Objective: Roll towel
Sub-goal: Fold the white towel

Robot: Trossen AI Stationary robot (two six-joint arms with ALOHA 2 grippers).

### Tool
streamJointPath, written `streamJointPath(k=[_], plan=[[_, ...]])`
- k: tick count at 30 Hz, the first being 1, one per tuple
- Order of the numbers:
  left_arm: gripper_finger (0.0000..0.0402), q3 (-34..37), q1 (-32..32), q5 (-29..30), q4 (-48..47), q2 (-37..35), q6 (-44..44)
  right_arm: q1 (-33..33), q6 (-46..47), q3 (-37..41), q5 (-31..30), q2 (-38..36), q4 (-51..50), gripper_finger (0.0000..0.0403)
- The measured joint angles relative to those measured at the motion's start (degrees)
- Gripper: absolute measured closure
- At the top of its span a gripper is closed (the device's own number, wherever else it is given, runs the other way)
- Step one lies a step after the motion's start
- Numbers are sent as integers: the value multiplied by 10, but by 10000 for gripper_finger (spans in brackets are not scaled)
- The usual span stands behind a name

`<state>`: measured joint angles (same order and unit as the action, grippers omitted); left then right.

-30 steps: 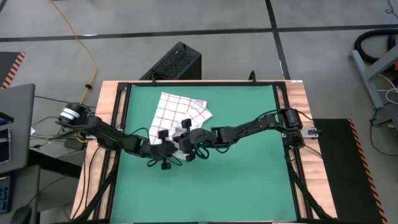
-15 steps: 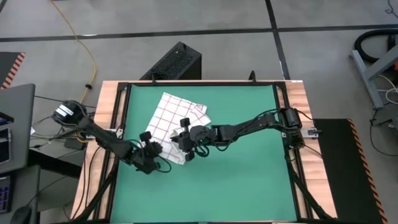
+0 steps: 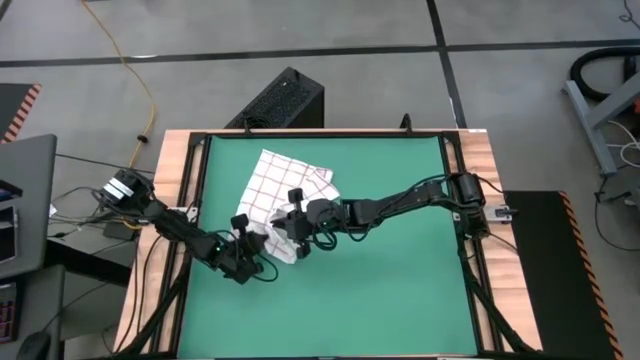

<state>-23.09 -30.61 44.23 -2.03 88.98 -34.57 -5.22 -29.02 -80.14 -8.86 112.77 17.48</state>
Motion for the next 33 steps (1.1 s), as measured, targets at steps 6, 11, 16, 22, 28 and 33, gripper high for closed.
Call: streamJointPath(k=[6,11,16,22,28,33], plan=[[401,-6,-2,-32,12,0,3,11,-9,-4,45,0,52,400],[401,-6,11,-57,76,2,70,26,8,-9,65,0,54,400],[401,-21,32,-89,86,-2,139,28,14,-9,75,0,53,400],[401,-97,15,-117,-118,-51,91,26,21,-9,108,0,42,400],[401,-152,-33,-73,-255,-99,20,27,22,-9,118,0,22,400],[401,-117,-73,-10,-292,-105,-84,27,26,-9,118,0,2,400]])
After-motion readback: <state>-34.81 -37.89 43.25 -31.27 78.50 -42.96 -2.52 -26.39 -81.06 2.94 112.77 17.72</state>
